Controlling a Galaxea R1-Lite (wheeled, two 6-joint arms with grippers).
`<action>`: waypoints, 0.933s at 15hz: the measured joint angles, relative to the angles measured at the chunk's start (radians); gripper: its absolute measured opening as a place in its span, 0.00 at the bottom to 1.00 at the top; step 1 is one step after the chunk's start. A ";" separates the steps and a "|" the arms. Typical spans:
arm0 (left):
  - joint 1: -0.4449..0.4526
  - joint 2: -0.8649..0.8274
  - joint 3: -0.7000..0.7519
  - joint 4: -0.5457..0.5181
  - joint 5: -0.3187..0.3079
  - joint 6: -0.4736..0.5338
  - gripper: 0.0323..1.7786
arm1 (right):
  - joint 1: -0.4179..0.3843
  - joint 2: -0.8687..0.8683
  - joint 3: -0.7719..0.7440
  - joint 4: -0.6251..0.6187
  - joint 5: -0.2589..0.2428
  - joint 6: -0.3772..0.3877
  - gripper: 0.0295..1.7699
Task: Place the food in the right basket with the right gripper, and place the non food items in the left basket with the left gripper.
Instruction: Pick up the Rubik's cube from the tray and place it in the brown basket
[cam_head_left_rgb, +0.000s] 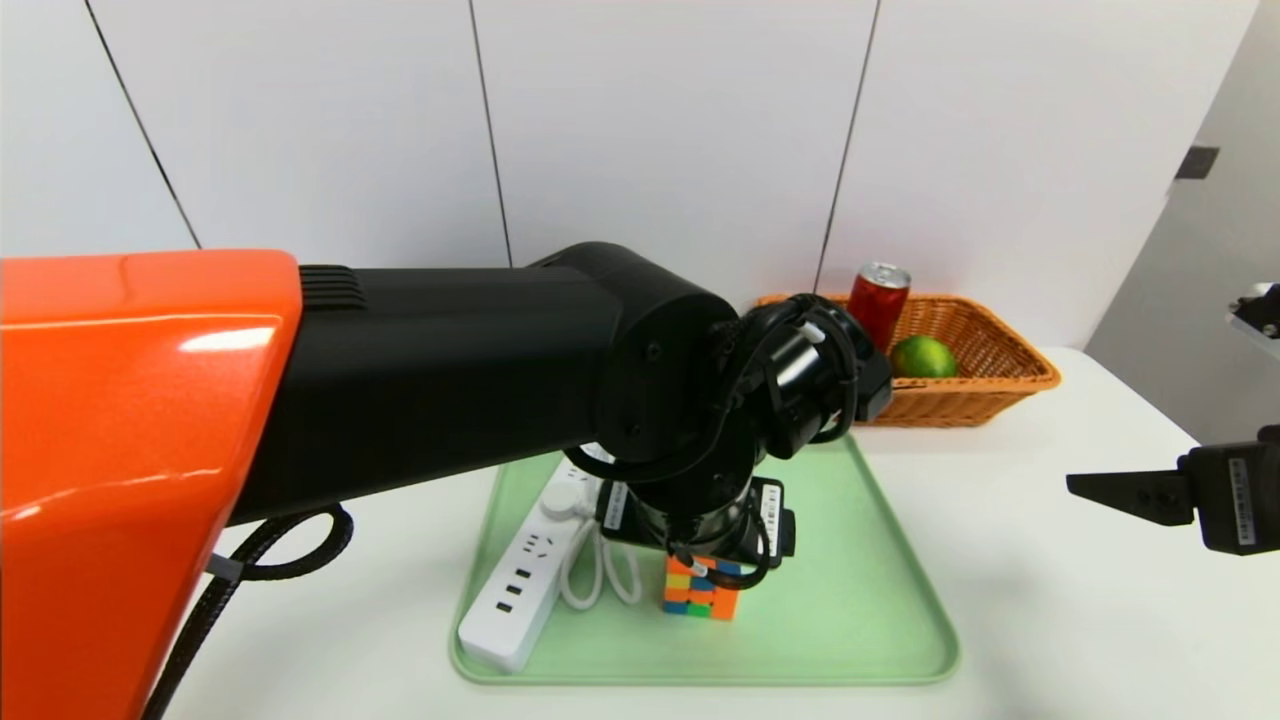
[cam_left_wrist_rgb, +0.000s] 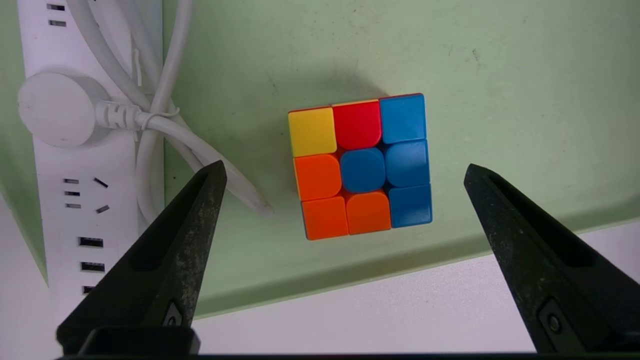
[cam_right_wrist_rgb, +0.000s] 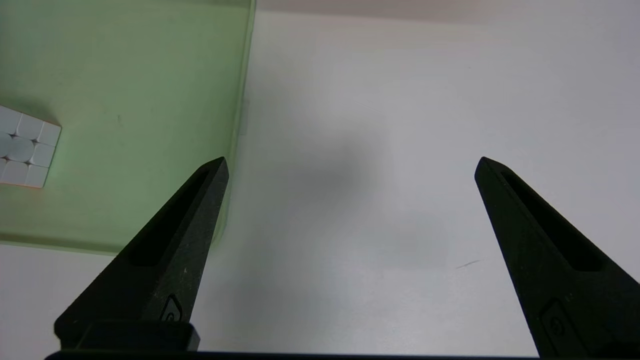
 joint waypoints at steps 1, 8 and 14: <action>0.003 0.005 0.000 -0.003 -0.003 -0.002 0.95 | 0.000 0.000 0.003 -0.001 0.000 0.000 0.96; 0.033 0.036 -0.002 -0.021 -0.056 0.015 0.95 | 0.001 0.005 0.007 -0.004 0.000 0.000 0.96; 0.055 0.066 -0.002 -0.020 -0.090 0.018 0.95 | 0.001 0.013 0.008 -0.008 -0.001 -0.002 0.96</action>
